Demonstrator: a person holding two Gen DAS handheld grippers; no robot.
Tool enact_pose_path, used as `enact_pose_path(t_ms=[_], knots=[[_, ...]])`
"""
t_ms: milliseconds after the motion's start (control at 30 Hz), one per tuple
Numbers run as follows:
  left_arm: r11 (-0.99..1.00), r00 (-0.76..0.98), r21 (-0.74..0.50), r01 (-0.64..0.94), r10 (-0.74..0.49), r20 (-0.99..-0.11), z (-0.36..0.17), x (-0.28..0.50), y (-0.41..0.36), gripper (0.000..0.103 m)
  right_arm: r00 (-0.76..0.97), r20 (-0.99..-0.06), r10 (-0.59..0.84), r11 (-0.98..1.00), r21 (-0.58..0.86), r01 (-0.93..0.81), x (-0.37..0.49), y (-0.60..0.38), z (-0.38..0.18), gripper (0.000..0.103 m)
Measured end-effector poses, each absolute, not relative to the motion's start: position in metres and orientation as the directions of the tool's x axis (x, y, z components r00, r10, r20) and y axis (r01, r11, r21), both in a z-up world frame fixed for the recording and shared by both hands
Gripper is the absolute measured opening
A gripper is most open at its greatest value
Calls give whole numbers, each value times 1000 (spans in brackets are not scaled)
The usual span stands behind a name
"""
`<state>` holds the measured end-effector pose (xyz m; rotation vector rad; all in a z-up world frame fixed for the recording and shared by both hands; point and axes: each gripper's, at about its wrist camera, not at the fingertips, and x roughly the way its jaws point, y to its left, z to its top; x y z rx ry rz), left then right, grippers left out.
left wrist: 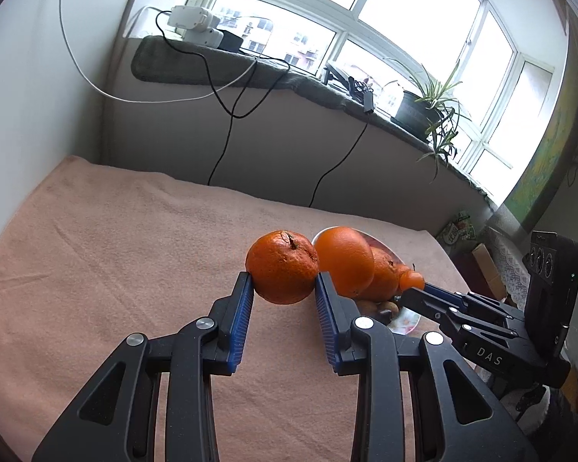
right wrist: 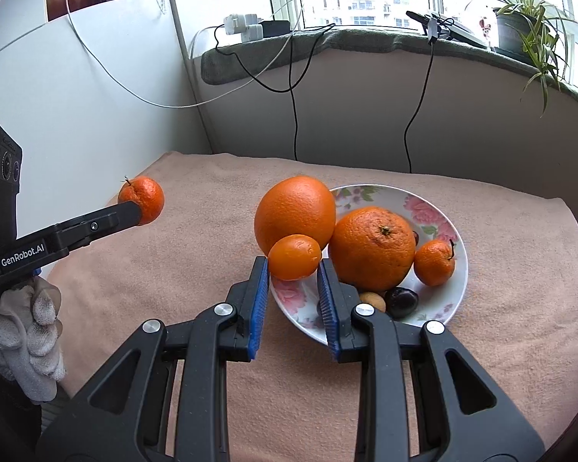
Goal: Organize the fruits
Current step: 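Lift both mandarins and carry both tools over the plate, then lower both mandarins onto the plate and open both tools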
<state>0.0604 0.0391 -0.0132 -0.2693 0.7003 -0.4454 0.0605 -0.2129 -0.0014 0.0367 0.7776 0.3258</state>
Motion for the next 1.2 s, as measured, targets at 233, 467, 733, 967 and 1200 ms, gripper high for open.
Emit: enact_pose_path(t_ms=[233, 467, 733, 967, 1200], knots=[[851, 650, -376, 366, -523, -551, -6, 64, 6, 32, 693, -672, 261, 964, 149, -218, 75, -249, 6, 27], [831, 608, -364, 421, -557, -566, -10, 68, -28, 32, 713, -660, 235, 972, 145, -186, 90, -275, 11, 27], [814, 569, -348, 466, -576, -587, -14, 72, -64, 32, 714, -662, 230, 973, 146, -178, 107, -289, 5, 27], [805, 546, -324, 496, -580, -605, -16, 75, -88, 32, 700, -669, 249, 968, 154, -197, 127, -293, -2, 27], [804, 527, -305, 511, -573, -627, -23, 75, -101, 32, 673, -688, 272, 962, 173, -212, 144, -291, -13, 27]])
